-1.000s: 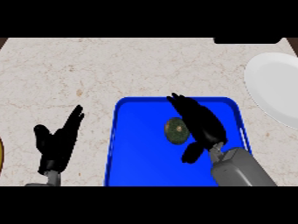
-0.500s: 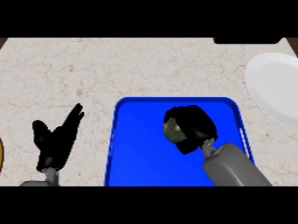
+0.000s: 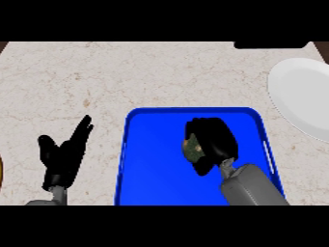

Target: Pick the squash from the tray and place it in the plate

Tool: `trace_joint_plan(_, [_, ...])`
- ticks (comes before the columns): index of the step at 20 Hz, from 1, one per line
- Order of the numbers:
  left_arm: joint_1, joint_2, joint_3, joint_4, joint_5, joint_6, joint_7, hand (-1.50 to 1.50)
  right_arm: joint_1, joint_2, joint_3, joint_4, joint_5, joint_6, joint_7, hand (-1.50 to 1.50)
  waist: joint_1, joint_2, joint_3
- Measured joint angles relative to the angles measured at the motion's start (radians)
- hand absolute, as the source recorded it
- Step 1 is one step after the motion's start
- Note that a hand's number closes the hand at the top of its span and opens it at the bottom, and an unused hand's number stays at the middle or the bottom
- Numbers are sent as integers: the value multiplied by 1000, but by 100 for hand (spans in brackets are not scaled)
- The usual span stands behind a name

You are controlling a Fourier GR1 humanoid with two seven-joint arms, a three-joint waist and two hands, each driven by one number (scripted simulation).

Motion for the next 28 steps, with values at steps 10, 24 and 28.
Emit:
trace_joint_plan(10, [24,5,15,-15,11,-15,-10,0,176,74,9,-263,176,-288,211,150,-11,-1,2])
trace_joint_plan(24, [10,-6,11,-26,-9,-7,16,0,292,48,-224,-527,58,-583,225,150,0,6,2])
trace_joint_plan(28, [16,-6,11,-40,-11,-10,26,0,267,-11,-371,-466,-104,-649,124,150,4,8,1])
